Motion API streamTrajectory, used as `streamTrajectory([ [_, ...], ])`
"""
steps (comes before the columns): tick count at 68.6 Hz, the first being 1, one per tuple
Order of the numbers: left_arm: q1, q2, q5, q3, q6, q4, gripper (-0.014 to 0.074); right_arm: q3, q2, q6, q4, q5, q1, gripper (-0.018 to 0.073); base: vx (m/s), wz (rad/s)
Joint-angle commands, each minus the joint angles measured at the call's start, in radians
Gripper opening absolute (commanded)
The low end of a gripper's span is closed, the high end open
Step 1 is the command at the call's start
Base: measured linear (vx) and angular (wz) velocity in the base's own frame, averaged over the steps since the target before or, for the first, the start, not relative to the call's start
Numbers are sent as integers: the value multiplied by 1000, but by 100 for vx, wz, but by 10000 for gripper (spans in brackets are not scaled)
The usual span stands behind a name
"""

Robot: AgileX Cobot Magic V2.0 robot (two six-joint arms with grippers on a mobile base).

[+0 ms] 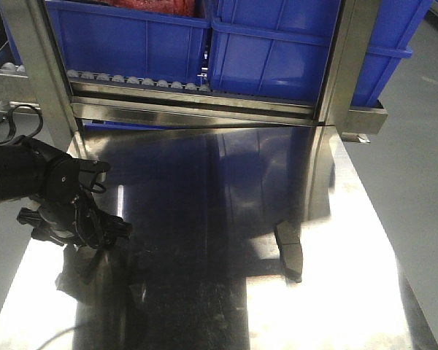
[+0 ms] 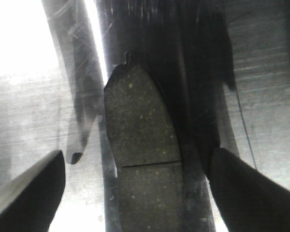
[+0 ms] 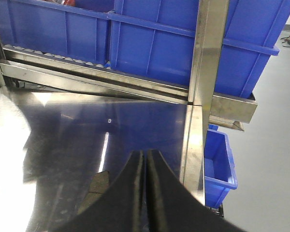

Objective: Move and align brake pads A on conveyor
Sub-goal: 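Lower the left gripper onto the brake pad nearest it and close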

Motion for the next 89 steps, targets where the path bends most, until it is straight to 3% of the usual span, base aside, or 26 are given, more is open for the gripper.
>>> streamTrajectory([
  [1,4,-30,-9,-22,0,5,578,-25,10,-6,-13,-72,-2,-9,0,0],
  [18,4,-30,4,-22,16,4,523,-25,10,-6,-13,-72,-2,-9,0,0],
  [43,4,-30,6,-22,26,-22,211,-25,10,-6,-13,-73,-2,-9,0,0],
  [53,4,-30,-8,-22,28,-22,125,-25,10,-6,-13,-73,-2,-9,0,0],
  [65,-14,-56,-44,-7,45,-22,112,-25,10,-6,-13,-73,-2,-9,0,0],
  [89,-57,-371,-320,253,53,-21,115,-25,10,-6,-13,-73,-2,-9,0,0],
])
